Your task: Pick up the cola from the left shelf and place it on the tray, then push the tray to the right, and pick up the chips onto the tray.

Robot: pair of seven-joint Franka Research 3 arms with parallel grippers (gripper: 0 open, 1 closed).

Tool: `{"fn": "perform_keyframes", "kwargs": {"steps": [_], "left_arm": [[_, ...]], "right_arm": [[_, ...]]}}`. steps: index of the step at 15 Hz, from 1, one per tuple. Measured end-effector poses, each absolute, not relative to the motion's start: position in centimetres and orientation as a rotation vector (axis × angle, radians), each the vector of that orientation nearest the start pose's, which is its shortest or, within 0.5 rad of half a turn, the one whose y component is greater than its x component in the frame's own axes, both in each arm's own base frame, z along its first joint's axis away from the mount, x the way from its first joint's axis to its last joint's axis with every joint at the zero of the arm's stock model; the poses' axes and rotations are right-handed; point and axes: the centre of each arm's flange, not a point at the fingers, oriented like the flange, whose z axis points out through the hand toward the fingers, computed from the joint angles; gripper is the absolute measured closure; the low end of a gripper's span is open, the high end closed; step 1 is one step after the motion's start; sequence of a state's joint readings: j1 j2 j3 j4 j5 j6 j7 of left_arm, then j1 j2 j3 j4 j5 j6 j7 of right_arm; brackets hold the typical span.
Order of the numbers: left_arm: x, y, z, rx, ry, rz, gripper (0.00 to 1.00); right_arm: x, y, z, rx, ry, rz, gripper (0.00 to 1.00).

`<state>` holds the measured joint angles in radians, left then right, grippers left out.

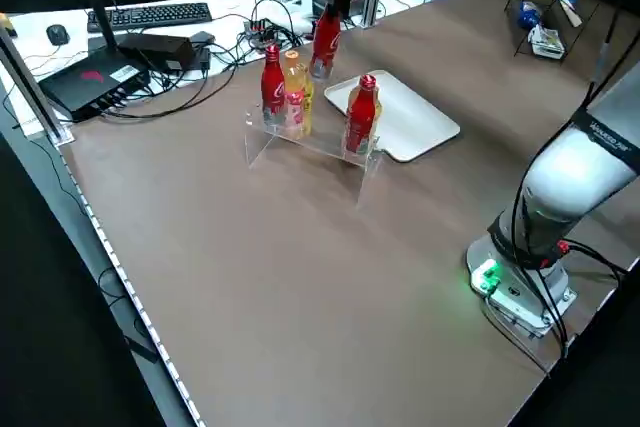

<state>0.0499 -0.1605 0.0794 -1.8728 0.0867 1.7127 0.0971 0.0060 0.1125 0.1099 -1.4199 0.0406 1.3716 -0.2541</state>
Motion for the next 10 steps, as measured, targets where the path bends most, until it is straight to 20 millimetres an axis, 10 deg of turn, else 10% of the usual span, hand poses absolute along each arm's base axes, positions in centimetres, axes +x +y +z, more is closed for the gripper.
{"fn": "perform_keyframes", "kwargs": {"steps": [10], "left_arm": [[57.1,-9.7,48.0,-3.172,0.047,0.224,0.7]], "right_arm": [[59.5,15.3,56.0,-2.995,0.128,0.25,0.96]]}}
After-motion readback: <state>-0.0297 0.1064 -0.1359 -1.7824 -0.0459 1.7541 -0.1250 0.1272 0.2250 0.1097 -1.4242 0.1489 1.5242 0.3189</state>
